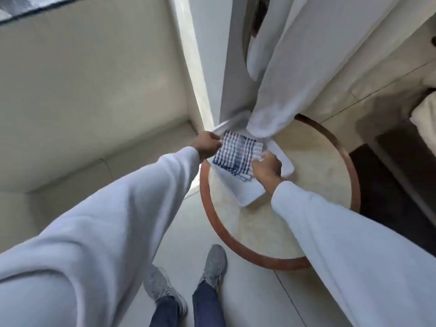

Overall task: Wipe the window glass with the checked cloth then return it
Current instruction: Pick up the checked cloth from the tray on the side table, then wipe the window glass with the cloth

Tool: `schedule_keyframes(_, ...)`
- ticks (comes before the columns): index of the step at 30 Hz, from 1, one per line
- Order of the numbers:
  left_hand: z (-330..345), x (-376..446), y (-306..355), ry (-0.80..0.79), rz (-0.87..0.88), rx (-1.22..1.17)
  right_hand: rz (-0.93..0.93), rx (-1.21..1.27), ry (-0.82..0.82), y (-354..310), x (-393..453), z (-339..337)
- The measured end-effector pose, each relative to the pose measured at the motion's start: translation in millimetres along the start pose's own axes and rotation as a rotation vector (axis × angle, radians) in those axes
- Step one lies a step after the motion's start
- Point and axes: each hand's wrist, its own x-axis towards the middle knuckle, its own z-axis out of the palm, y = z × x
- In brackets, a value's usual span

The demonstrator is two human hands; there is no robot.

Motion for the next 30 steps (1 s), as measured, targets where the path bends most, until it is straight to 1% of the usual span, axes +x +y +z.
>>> schedule_keyframes(1, 7.4, 13.4, -2.4, 0.006, -0.023, -0.056, 0.032, 0.033, -0.006, 3.2, 11.8, 8.1)
schedule_keyframes(3, 17.8, 30.7, -4.2, 0.001, -0.085, -0.069, 0.089, 0.074, -0.016, 8.2, 31.7, 21.5)
schedule_keyframes(6, 32.3, 47.4, -7.3, 0.055, -0.16, 0.027, 0.174, 0.106, -0.004, 14.3, 58.9, 41.3)
schedule_keyframes(8, 35.6, 56.1, -7.8, 0.08, -0.157, 0.097, 0.223, 0.107, 0.054, 19.1, 73.1, 49.7)
schedule_keyframes(10, 39.3, 64.9, -6.9, 0.03, -0.141, 0.156, 0.265, 0.1, 0.083, 24.6, 84.7, 56.9)
schedule_keyframes(11, 42.2, 67.2, -5.4, -0.002, -0.129, 0.146, 0.278, 0.112, 0.085, 26.1, 86.7, 59.1)
schedule_keyframes(12, 45.7, 67.3, -5.0, -0.026, -0.131, 0.13, 0.279, 0.133, 0.088, 27.4, 87.9, 61.6)
schedule_keyframes(15, 51.3, 65.5, -7.7, -0.007, -0.109, 0.102, 0.236, 0.274, 0.107, 28.4, 88.2, 58.1)
schedule_keyframes(17, 40.1, 59.0, -3.2, -0.01, -0.097, 0.101, 0.185, 0.374, 0.1, 24.3, 81.8, 51.2)
schedule_keyframes(20, -4.6, 37.4, 10.7, -0.087, -0.109, 0.042, 0.087, 0.482, 0.034, -6.6, 56.1, 33.5)
schedule_keyframes(22, -48.3, 16.9, 26.5, -0.173, -0.157, 0.113, 0.066, 0.561, -0.075, -41.4, 36.5, 23.5)
schedule_keyframes(24, -108.2, -13.0, 49.2, -0.204, -0.206, 0.181, 0.048, 0.625, -0.227, -90.6, 5.5, 8.7)
schedule_keyframes(27, -209.8, -68.3, 82.5, -0.162, -0.251, 0.157, 0.043, 0.657, -0.409, -175.8, -49.9, -19.9)
schedule_keyframes(30, -318.6, -149.6, 117.0, -0.066, -0.246, 0.084, -0.079, 0.661, -0.562, -272.7, -119.9, -62.0)
